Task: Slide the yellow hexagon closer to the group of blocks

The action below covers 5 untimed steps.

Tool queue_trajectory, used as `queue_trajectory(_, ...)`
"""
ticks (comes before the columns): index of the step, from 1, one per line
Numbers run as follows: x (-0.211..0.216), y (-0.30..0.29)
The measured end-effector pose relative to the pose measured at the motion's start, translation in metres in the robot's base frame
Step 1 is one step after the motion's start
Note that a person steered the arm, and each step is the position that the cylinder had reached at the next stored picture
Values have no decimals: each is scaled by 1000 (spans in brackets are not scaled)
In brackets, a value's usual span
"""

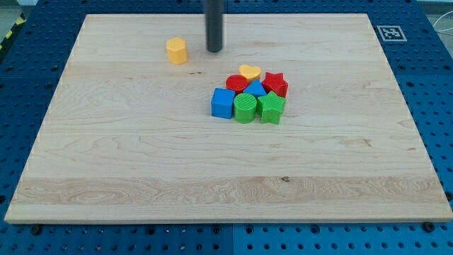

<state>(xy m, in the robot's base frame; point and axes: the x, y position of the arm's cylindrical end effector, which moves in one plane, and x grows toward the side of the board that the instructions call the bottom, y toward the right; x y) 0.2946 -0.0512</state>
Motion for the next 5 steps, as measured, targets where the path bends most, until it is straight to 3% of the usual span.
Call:
queue_trajectory(3,-30,-105)
queue_trajectory(4,-18,-124)
queue_trajectory(5,11,-88)
